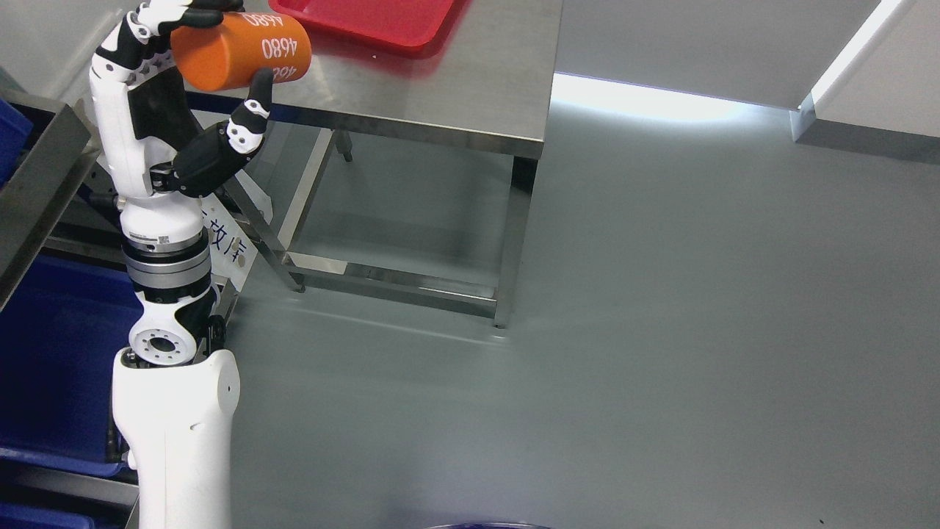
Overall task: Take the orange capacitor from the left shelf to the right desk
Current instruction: 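Move the left hand with the capacitor over the red tray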
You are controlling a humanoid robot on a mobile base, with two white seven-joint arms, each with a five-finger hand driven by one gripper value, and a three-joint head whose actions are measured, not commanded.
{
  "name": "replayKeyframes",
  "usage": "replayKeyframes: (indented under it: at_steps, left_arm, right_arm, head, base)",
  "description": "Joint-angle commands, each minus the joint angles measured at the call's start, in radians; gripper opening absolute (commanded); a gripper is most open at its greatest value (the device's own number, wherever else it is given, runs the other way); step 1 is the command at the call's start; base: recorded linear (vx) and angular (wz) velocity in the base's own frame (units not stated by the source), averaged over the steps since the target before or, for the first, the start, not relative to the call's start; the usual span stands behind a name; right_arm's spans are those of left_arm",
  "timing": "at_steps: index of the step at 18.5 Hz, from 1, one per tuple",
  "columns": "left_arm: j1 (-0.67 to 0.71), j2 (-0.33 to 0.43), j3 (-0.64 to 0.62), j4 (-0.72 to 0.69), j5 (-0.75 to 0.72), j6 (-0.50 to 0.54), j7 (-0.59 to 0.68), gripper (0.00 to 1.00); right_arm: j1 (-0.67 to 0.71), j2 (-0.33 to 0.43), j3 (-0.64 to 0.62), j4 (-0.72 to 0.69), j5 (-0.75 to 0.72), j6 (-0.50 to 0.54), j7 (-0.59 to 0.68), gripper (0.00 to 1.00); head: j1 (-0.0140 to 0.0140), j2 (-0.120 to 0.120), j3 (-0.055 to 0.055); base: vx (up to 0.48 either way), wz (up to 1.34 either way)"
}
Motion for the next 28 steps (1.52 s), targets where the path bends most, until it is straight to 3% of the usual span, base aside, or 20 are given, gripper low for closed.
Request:
replayKeyframes:
  at_steps: [1, 10, 28]
  left_arm:
    - [-0.008, 0.017, -0.073, 0.011, 0.0, 0.0, 0.0, 0.01]
    - [-0.088, 0.017, -0.119, 0.014, 0.0, 0.0, 0.0, 0.01]
    - [-0.088, 0.017, -0.12, 0.016, 0.001, 0.0, 0.001, 0.01]
  right_arm:
    - [0.02, -0.017, -0.012, -0.017, 0.005, 0.003, 0.001, 1.0]
    - [0.02, -0.017, -0.012, -0.017, 0.003, 0.003, 0.001, 1.0]
    - [0.02, -0.017, -0.012, -0.017, 0.005, 0.003, 0.001, 1.0]
  head:
    - [0.0, 0.0, 0.0]
    - [0.0, 0.0, 0.0]
    - [0.0, 0.0, 0.0]
  base:
    - [0.288, 0.01]
    - [0.253, 0.06]
    - [0.158, 0.03]
